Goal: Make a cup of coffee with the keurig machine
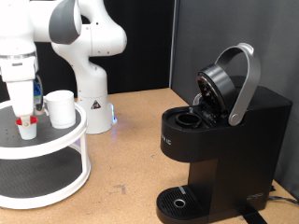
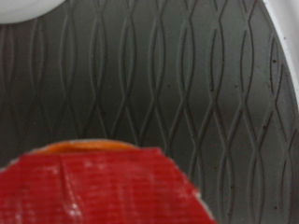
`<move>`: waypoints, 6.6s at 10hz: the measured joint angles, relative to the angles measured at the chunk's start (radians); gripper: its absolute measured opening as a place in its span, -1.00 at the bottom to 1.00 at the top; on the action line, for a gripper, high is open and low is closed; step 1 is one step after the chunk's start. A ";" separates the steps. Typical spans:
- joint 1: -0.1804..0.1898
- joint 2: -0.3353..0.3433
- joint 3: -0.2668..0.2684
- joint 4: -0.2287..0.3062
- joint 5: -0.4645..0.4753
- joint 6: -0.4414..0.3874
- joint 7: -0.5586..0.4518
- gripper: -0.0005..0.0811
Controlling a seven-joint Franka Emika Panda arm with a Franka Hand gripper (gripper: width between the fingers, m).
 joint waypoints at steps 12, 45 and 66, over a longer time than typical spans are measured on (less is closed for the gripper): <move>0.005 0.028 -0.004 0.037 0.088 -0.051 -0.044 -0.01; 0.431 0.219 0.151 0.559 0.936 -0.375 0.122 -0.82; 0.437 0.394 0.254 0.530 0.844 -0.303 0.125 -0.82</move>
